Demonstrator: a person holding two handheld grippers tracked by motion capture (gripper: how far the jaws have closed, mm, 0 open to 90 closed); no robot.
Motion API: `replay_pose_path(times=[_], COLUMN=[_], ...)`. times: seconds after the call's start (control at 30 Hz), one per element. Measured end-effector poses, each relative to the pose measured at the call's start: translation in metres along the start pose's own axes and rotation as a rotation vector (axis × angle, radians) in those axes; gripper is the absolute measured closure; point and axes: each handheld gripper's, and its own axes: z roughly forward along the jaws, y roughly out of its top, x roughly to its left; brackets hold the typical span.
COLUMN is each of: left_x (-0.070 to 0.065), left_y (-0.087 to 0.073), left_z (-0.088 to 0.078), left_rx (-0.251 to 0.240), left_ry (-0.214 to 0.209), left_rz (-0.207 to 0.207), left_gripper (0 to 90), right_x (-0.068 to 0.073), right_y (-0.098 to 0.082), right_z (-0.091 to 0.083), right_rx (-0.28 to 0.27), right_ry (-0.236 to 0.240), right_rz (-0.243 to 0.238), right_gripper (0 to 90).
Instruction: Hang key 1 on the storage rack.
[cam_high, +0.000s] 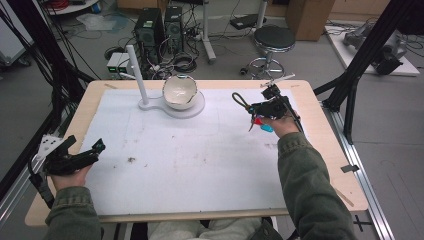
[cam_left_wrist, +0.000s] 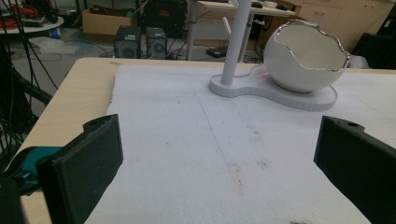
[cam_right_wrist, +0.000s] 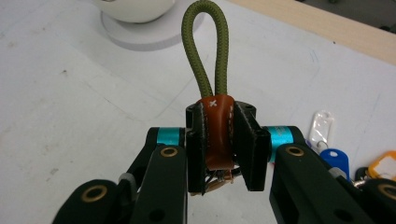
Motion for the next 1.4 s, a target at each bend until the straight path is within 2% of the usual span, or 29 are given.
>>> replay_pose_path(times=[0.1,0.87,1.17,1.4], left_x=[0.0,0.002,0.002,0.002], left_y=[0.0,0.0,0.0,-0.001], left_z=[0.0,0.0,0.0,0.001], left_rx=[-0.001,-0.007,-0.009,0.001], left_ry=[-0.002,-0.007,-0.005,-0.008], left_rz=[-0.002,-0.02,-0.019,-0.021], left_gripper=[1.7,1.7,1.8,1.7], right_x=[0.006,0.052,0.067,0.077], right_y=[0.006,0.052,0.071,0.082], right_z=[-0.001,0.0,0.003,0.007], right_rx=[-0.009,-0.035,-0.054,-0.047], right_ry=[0.003,0.051,0.087,0.095], right_rz=[0.001,-0.09,-0.097,-0.117], right_gripper=[75.2,75.1,75.1,75.1])
